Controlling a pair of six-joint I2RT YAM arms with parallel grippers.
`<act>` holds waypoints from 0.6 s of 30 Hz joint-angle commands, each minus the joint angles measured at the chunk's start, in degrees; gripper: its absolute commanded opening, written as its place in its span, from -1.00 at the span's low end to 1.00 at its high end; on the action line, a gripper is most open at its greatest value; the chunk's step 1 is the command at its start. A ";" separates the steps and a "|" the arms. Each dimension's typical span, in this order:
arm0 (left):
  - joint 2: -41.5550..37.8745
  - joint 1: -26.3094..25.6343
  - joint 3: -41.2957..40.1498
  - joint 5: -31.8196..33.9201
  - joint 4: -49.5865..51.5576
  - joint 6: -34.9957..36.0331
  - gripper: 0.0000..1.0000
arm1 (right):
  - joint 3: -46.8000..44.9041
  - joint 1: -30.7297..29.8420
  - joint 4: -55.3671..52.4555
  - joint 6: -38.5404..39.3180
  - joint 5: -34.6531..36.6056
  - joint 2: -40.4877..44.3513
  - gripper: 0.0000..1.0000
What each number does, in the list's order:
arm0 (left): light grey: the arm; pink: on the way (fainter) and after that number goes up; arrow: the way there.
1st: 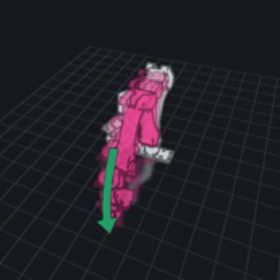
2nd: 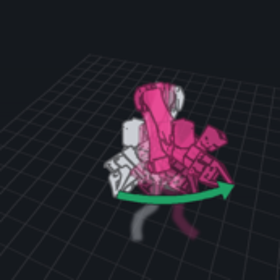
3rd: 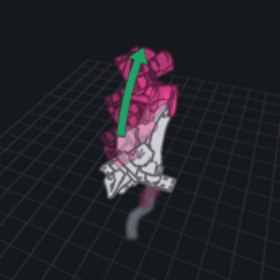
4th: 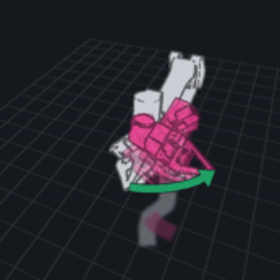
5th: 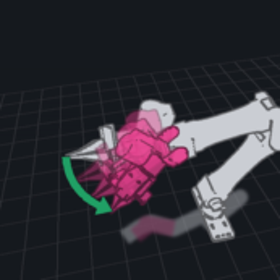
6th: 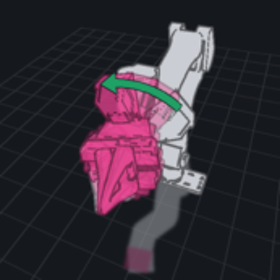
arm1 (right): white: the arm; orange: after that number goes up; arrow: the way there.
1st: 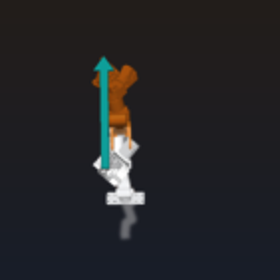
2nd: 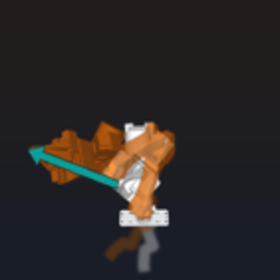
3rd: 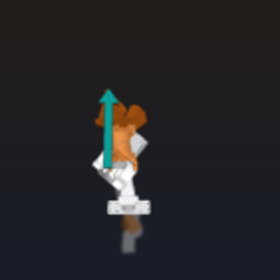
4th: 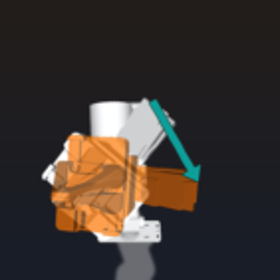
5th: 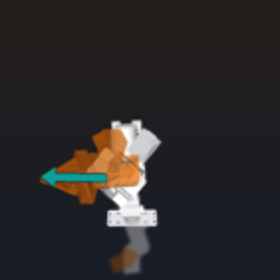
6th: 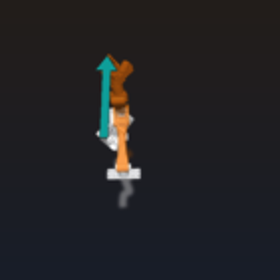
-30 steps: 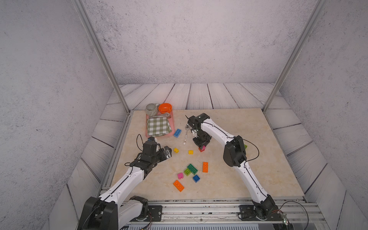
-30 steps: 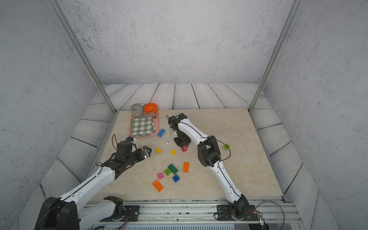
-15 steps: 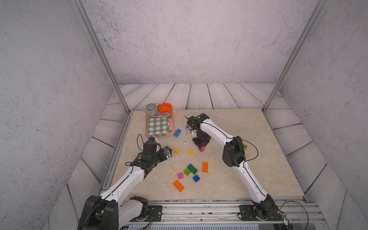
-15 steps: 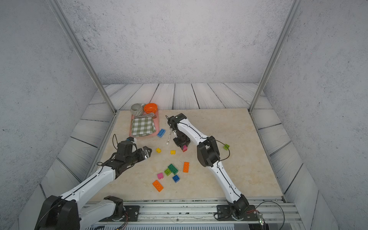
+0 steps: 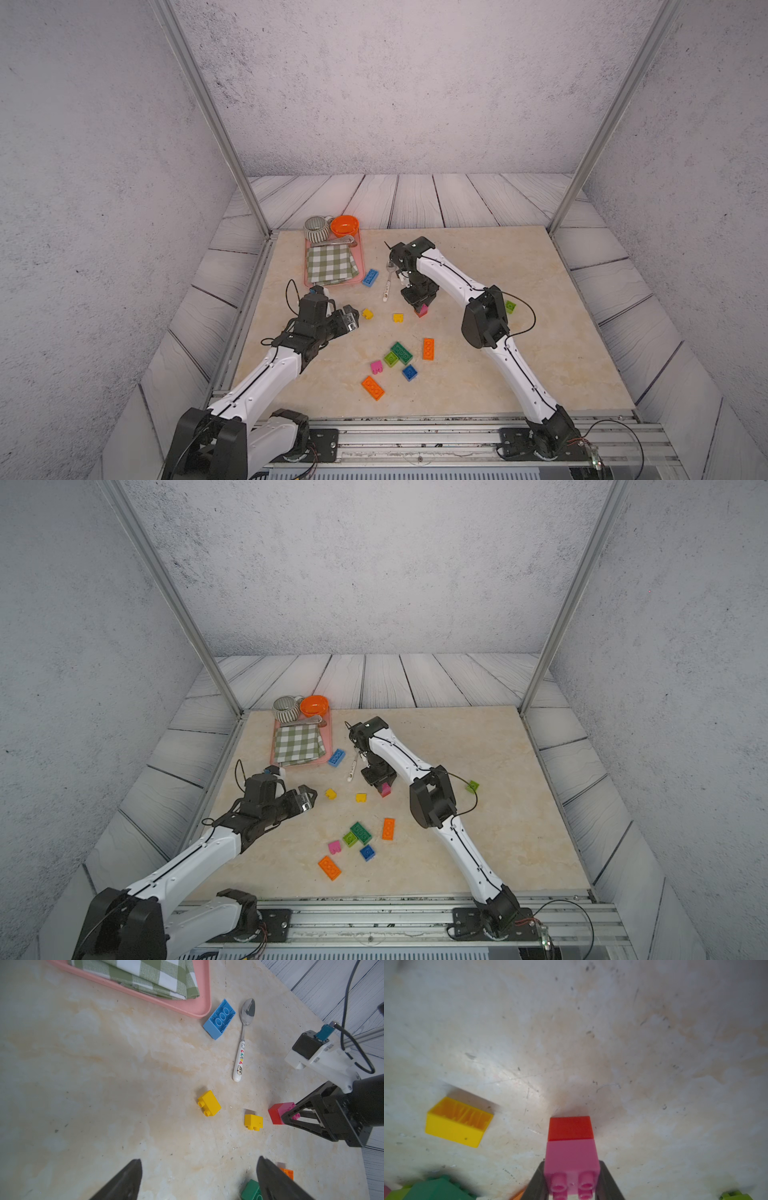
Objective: Assemble the letter p with lego
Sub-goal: Assemble the lego brick with the lego brick.
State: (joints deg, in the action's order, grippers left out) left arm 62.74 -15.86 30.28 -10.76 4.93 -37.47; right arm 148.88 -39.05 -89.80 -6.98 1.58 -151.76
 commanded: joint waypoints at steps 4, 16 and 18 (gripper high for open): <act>0.06 0.21 1.28 -0.26 0.04 0.57 0.81 | -1.85 0.30 4.09 0.77 -0.18 -9.55 -0.56; 0.02 0.15 1.36 -0.50 -0.05 0.72 0.81 | -5.22 -0.23 5.68 4.31 -0.62 -5.14 -0.46; 0.03 0.21 1.37 -0.49 -0.01 0.75 0.81 | -7.96 -0.67 5.79 5.90 -0.93 -2.67 -0.47</act>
State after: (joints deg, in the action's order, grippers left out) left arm 62.74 -15.86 30.28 -10.94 4.93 -37.45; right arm 146.15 -39.31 -88.23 -4.10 1.69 -150.32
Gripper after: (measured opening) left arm 0.905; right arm 0.346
